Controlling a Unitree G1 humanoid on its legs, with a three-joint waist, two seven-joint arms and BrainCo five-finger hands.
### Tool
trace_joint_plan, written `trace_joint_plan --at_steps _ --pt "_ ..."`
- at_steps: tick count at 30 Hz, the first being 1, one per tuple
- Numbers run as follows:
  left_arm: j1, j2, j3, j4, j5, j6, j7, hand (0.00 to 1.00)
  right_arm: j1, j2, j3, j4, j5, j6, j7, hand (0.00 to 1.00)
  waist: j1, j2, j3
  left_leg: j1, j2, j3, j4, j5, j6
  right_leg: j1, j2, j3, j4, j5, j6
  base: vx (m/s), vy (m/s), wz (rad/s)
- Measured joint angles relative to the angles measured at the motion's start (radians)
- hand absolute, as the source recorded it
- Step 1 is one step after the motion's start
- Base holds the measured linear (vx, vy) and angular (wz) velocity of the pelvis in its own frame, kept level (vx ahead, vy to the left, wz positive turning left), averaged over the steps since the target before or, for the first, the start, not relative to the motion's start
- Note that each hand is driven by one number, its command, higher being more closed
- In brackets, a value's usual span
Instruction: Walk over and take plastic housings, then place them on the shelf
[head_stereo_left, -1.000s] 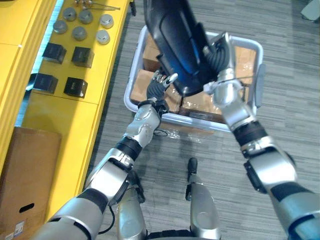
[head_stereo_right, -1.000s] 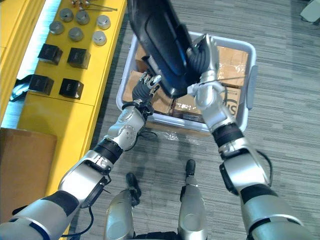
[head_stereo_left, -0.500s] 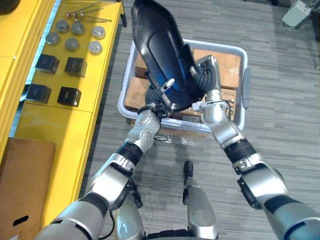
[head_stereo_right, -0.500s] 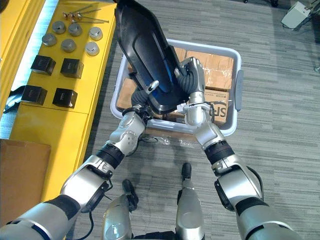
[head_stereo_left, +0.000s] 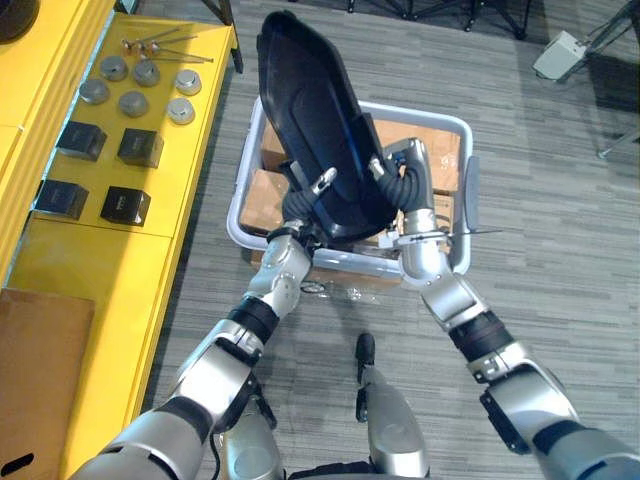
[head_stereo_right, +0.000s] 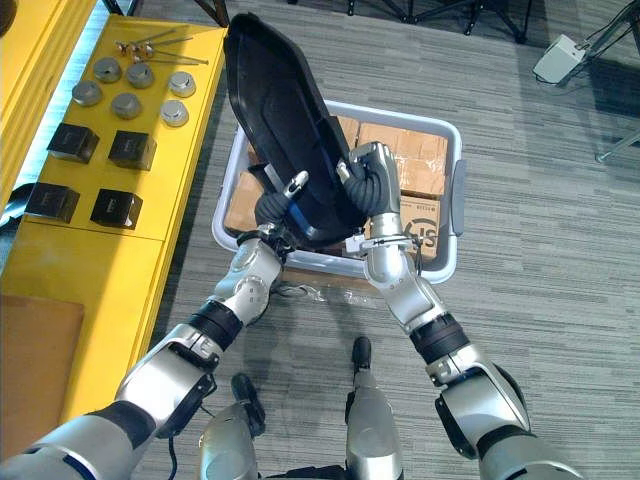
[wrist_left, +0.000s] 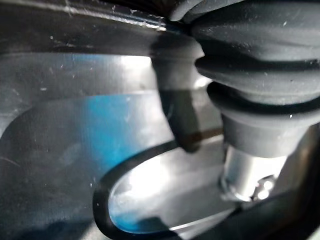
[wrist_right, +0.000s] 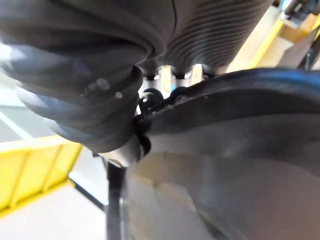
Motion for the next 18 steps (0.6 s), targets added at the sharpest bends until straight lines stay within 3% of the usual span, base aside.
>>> trace_joint_plan --at_steps 4,8,9,14,18 --pt "0.133 -0.005 -0.003 -0.078 -0.097 -0.032 -0.051 1.00 0.157 0.012 0.014 -0.092 -0.005 -0.047 0.016 1.00 0.001 -0.005 -0.053 0.041 -0.011 0.018 -0.061 0.017 -0.008 0.013 -0.001 0.000 -0.011 -0.002 0.000 0.05 -0.006 -0.04" --pt "0.230 -0.009 -0.011 -0.137 -0.100 -0.058 -0.087 1.00 0.267 0.023 0.014 -0.154 -0.004 -0.067 0.034 1.00 0.003 -0.002 -0.095 0.086 -0.023 0.015 -0.096 0.024 -0.008 0.051 -0.007 -0.012 -0.013 -0.018 0.009 0.04 0.009 0.08" --pt "0.270 -0.013 -0.013 -0.166 -0.100 -0.064 -0.090 1.00 0.299 0.023 0.016 -0.174 -0.004 -0.075 0.048 0.00 0.004 -0.003 -0.111 0.111 -0.030 0.007 -0.119 0.032 -0.009 0.075 -0.013 -0.026 -0.013 -0.028 0.017 0.03 0.009 0.24" --pt "0.374 -0.018 -0.010 -0.241 -0.051 -0.083 -0.076 1.00 0.383 0.033 0.025 -0.214 0.004 -0.091 0.086 0.00 0.021 0.002 -0.162 0.158 -0.049 -0.018 -0.178 0.055 -0.008 0.120 -0.024 -0.060 -0.013 -0.048 0.024 0.02 0.012 0.20" --pt "0.453 -0.020 0.038 -0.377 0.227 -0.084 0.074 1.00 0.484 0.038 0.028 -0.224 0.067 -0.085 0.091 0.00 0.046 0.005 -0.185 0.183 -0.067 -0.032 -0.207 0.064 -0.004 0.147 -0.038 -0.080 -0.013 -0.055 0.031 0.02 0.024 0.14"
